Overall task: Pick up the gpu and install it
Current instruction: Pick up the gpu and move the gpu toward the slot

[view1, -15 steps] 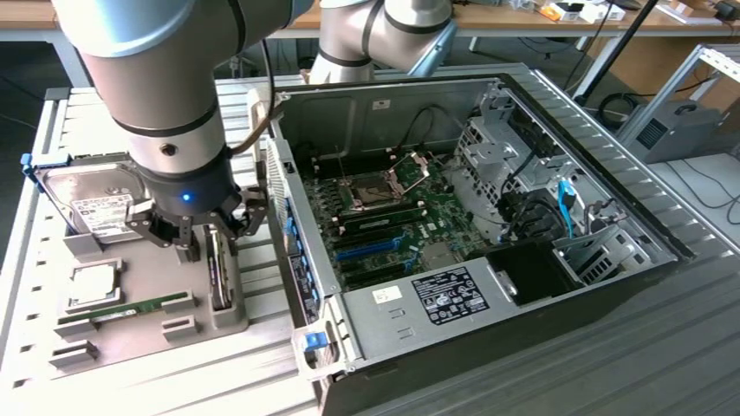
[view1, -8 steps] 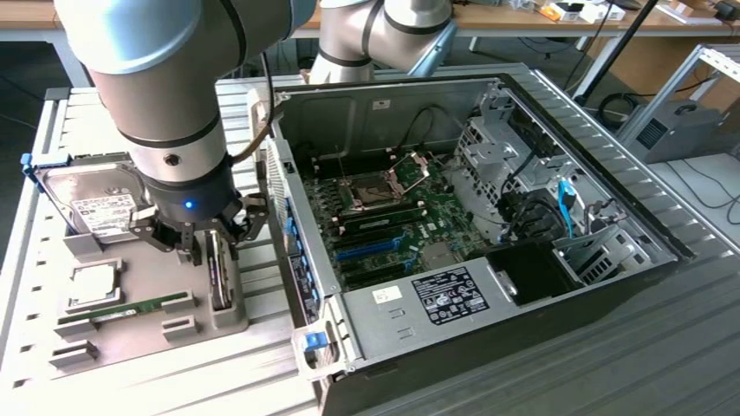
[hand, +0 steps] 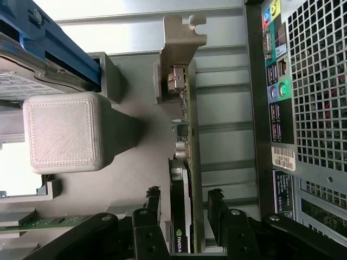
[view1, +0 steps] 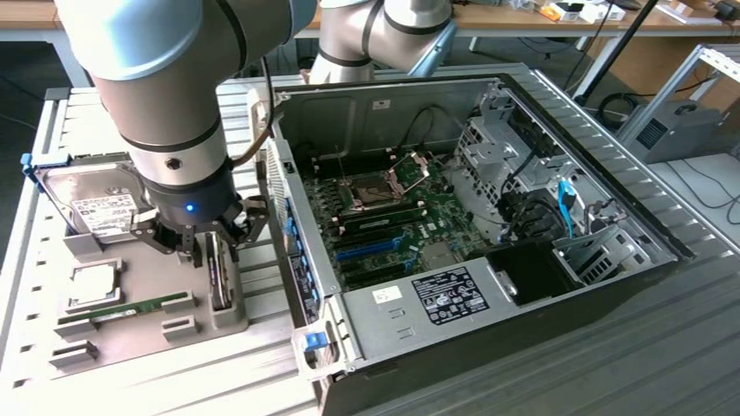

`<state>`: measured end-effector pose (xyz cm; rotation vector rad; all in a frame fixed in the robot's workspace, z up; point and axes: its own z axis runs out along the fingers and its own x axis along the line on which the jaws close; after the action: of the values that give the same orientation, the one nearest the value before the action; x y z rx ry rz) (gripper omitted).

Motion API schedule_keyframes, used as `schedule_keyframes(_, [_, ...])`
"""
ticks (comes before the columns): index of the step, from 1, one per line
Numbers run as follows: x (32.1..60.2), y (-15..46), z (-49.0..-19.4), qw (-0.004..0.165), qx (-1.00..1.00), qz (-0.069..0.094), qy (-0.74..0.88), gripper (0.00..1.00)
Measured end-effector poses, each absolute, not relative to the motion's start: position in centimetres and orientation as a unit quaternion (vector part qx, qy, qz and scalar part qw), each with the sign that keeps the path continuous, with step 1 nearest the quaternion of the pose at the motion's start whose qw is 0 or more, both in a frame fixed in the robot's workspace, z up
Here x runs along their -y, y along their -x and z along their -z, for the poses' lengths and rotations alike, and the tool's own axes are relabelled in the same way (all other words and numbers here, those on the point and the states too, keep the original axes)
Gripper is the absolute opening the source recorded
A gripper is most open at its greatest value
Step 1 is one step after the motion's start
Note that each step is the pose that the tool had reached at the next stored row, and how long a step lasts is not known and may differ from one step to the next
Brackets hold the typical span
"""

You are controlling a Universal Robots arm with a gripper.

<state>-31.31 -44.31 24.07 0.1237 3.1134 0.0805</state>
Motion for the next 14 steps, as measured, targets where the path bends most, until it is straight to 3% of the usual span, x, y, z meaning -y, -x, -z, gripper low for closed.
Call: schedule_keyframes(14, [44.25, 31.57, -23.76, 0.012, -0.999, -0.026, -0.040, 0.48])
